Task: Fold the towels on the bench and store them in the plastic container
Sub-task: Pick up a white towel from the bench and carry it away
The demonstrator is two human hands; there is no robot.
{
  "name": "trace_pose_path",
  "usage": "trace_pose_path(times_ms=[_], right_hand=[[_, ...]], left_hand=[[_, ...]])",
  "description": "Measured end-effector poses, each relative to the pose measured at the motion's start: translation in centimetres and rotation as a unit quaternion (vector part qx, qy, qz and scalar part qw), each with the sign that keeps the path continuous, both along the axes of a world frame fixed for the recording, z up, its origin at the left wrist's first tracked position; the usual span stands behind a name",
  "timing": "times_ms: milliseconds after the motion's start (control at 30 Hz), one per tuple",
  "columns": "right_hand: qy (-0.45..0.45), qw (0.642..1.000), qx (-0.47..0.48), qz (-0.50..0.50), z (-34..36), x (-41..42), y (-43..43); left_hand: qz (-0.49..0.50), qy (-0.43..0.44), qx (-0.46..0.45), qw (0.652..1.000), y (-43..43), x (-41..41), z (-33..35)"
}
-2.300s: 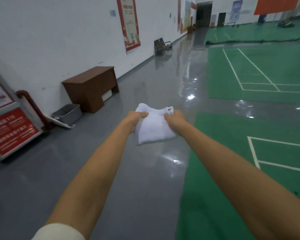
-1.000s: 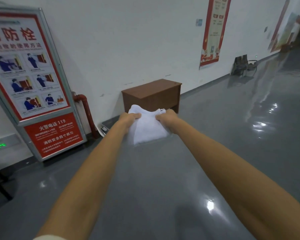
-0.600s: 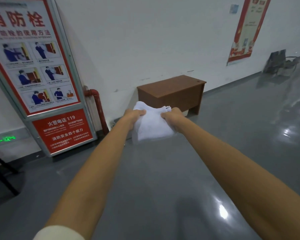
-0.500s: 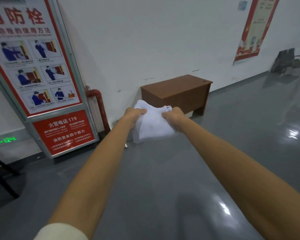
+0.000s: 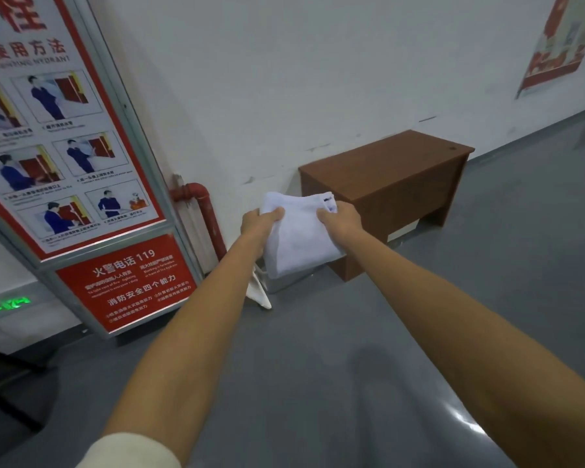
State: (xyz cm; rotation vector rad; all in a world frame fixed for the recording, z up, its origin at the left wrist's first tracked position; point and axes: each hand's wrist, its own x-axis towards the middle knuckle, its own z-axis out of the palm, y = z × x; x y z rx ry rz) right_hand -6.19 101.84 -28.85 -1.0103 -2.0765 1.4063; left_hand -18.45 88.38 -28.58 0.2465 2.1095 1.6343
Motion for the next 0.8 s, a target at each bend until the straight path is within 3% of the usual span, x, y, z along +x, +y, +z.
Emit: trace_pose_path(times_ms=[167, 567, 800], right_hand=[[0.01, 0.999, -0.007, 0.033, -1.5, -11.2, 9.6], [-0.045, 0.994, 0.023, 0.097, -3.9, -35.0, 29.5], [-0.078, 0.987, 0.045, 0.131, -7.7, -51.3, 37.7]], left_hand=[[0.058, 0.052, 0.004, 0.997, 9.1, -10.4, -2.6], [0.098, 0.005, -0.022, 0.995, 28.4, -33.0, -4.5], [0.096, -0.022, -0.04, 0.994, 36.0, -49.4, -9.0]])
